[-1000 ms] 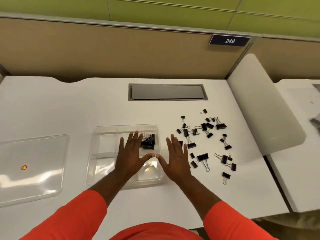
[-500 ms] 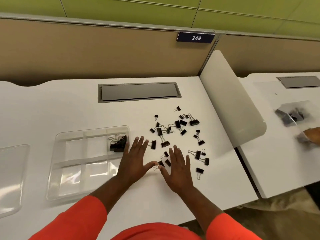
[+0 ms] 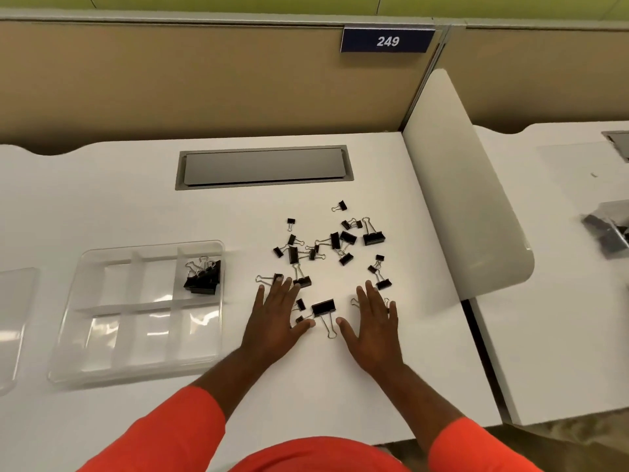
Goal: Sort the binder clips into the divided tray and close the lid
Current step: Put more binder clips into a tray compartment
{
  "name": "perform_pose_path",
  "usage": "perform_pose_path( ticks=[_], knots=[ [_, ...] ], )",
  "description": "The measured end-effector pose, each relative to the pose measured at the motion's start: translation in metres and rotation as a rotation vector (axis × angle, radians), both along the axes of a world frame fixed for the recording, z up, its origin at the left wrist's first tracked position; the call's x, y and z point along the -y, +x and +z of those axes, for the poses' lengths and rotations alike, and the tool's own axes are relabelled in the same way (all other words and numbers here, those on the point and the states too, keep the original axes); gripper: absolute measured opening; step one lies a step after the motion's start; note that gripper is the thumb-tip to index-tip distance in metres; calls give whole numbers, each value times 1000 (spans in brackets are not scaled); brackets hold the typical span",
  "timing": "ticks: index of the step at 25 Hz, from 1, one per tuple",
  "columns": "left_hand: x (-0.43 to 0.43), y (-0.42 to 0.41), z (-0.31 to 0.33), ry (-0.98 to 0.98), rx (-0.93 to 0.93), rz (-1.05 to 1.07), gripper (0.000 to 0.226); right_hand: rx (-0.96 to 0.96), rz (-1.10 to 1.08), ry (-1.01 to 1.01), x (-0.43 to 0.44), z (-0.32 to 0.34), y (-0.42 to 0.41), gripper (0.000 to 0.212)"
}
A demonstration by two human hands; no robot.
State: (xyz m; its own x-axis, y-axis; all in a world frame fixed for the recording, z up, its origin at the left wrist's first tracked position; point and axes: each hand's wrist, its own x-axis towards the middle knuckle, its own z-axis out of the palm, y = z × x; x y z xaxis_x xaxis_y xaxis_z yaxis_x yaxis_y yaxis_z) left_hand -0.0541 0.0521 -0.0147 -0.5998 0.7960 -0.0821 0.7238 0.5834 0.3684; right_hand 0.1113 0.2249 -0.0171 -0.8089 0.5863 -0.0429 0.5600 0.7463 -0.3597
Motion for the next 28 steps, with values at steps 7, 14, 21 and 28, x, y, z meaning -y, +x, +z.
perform_pose_path(
  ticks=[7,14,21,28],
  knots=[
    [-39,23,1,133,26,-45,50,-64,27,-67,-42,-9,10,70],
    [-51,11,-9,-12,13,-242,76,-124,27,-87,-80,-8,2,65],
    [-65,4,-4,-51,19,-307,55,-132,27,-100,-112,-9,-17,62],
    [-66,-4,0,71,175,-205,61,-125,-1,-78,-135,-14,-56,62]
  ],
)
